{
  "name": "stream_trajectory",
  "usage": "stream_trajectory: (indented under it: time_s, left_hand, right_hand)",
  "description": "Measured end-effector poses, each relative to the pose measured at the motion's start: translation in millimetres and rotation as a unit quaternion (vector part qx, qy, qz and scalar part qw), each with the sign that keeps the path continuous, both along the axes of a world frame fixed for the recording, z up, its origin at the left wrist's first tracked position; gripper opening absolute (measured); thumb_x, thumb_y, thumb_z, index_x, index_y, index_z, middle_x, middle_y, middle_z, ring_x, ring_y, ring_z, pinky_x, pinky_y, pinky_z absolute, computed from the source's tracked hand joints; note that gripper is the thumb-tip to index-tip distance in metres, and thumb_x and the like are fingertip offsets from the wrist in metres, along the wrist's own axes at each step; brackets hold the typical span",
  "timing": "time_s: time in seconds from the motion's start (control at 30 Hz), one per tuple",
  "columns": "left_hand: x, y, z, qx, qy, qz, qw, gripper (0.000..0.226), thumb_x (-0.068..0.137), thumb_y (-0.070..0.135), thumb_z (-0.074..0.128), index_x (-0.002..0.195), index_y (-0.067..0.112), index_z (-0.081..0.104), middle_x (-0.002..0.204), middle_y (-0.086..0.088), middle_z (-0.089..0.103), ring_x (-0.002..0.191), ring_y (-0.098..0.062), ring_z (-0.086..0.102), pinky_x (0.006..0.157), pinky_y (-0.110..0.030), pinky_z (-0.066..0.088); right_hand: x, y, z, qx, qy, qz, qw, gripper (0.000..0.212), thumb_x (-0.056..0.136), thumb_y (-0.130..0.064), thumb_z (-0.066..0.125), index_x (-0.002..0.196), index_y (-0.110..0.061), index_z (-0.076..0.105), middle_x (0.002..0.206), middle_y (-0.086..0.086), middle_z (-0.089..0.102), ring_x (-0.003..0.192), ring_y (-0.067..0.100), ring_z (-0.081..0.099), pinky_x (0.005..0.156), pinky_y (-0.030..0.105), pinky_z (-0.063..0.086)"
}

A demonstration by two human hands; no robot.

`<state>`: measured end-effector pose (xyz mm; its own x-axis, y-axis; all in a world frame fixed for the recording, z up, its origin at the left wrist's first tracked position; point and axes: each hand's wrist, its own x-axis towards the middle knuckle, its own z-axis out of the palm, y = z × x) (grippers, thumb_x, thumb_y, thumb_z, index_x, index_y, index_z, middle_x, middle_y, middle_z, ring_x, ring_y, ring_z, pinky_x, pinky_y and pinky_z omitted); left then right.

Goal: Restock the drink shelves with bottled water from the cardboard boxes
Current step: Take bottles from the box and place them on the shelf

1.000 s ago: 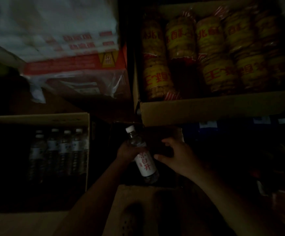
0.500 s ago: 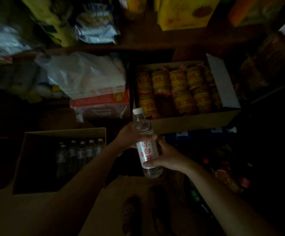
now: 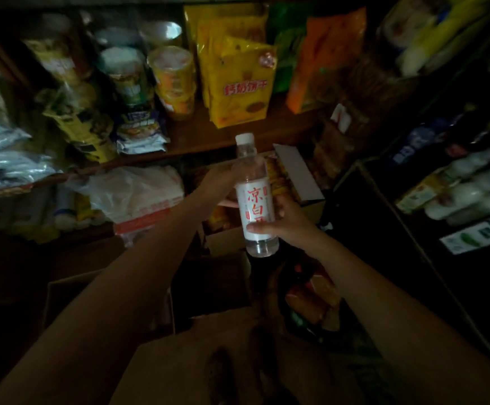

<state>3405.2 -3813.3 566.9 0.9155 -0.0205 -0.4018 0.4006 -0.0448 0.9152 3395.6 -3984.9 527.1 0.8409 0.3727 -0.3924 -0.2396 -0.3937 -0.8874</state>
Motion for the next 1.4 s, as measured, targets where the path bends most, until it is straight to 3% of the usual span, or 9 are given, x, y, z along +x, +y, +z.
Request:
stream_trajectory:
  time_s: [0.1,0.27,0.37,0.53,0.7,0.9,1.13,1.27,1.4]
  left_hand:
    - [-1,-22,46,-0.007,-0.036,-0.030,0.999,0.049,0.083,0.046,0.064,0.123,0.018,0.059,0.109,-0.003,0.065,0.092,-0.015,0.065,0.067,-0.028,0.054]
    - [-5,-81,112,0.003,-0.102,-0.075,0.992,0.071,0.063,0.062,0.071,0.121,0.023,0.059,0.107,-0.002,0.070,0.096,-0.019,0.068,0.082,-0.035,0.054]
    - [-12,-128,144,-0.010,-0.145,-0.110,0.983,0.049,0.071,0.055,0.072,0.110,0.027,0.065,0.106,0.001,0.071,0.097,-0.017,0.068,0.083,-0.035,0.054]
    - [-33,-222,196,-0.015,-0.205,-0.166,0.964,0.018,0.081,0.041,0.068,0.096,0.031,0.069,0.093,0.011,0.072,0.085,-0.005,0.069,0.066,-0.022,0.053]
    - [-54,-322,239,-0.003,-0.230,-0.243,0.942,0.023,0.079,0.044,0.070,0.094,0.027,0.070,0.092,0.009,0.073,0.085,-0.007,0.069,0.068,-0.028,0.054]
    - [-77,-429,272,-0.023,-0.274,-0.346,0.897,0.056,0.064,0.058,0.073,0.107,0.022,0.068,0.107,0.002,0.070,0.096,-0.016,0.068,0.076,-0.033,0.056]
    - [-119,-536,290,-0.061,-0.319,-0.420,0.848,0.041,0.072,0.050,0.075,0.109,0.040,0.060,0.122,0.000,0.060,0.104,-0.019,0.064,0.080,-0.039,0.057]
    - [-153,-591,292,-0.069,-0.315,-0.482,0.814,0.046,0.076,0.044,0.075,0.118,0.036,0.060,0.112,0.004,0.066,0.100,-0.017,0.065,0.081,-0.039,0.056]
    - [-194,-643,289,-0.080,-0.313,-0.543,0.775,0.034,0.077,0.041,0.074,0.108,0.041,0.061,0.108,0.004,0.067,0.100,-0.014,0.065,0.078,-0.033,0.055]
  right_hand:
    - [-8,-25,43,0.000,-0.041,-0.030,0.999,0.062,0.058,-0.032,0.090,0.111,-0.029,0.059,0.113,-0.006,0.068,0.101,0.011,0.066,0.090,0.039,0.055]
    - [-28,-82,109,0.003,-0.116,-0.112,0.987,0.084,0.048,-0.043,0.090,0.122,-0.022,0.056,0.117,-0.004,0.066,0.103,0.013,0.066,0.088,0.039,0.056]
    - [-43,-128,139,-0.010,-0.155,-0.146,0.977,0.068,0.059,-0.028,0.090,0.118,-0.018,0.058,0.117,-0.003,0.066,0.104,0.013,0.065,0.089,0.037,0.056]
    - [-78,-214,179,-0.032,-0.210,-0.231,0.950,0.064,0.057,-0.030,0.091,0.113,-0.019,0.061,0.109,-0.004,0.070,0.095,0.010,0.068,0.086,0.035,0.057]
    - [-120,-302,213,-0.045,-0.235,-0.302,0.923,0.061,0.060,-0.034,0.090,0.111,-0.020,0.058,0.109,-0.004,0.067,0.095,0.011,0.066,0.084,0.035,0.057]
    - [-172,-392,244,-0.067,-0.268,-0.392,0.878,0.068,0.058,-0.036,0.090,0.119,-0.020,0.063,0.110,-0.007,0.069,0.099,0.009,0.066,0.089,0.038,0.056]
    - [-242,-474,259,-0.103,-0.291,-0.486,0.818,0.065,0.061,-0.035,0.088,0.118,-0.021,0.062,0.110,-0.011,0.066,0.103,0.007,0.062,0.090,0.031,0.054]
    - [-285,-515,251,-0.115,-0.287,-0.547,0.778,0.066,0.061,-0.035,0.089,0.119,-0.022,0.061,0.112,-0.008,0.067,0.104,0.007,0.063,0.093,0.035,0.053]
    - [-333,-555,245,-0.107,-0.276,-0.593,0.749,0.067,0.060,-0.028,0.090,0.120,-0.019,0.060,0.112,-0.005,0.068,0.104,0.010,0.064,0.092,0.038,0.054]
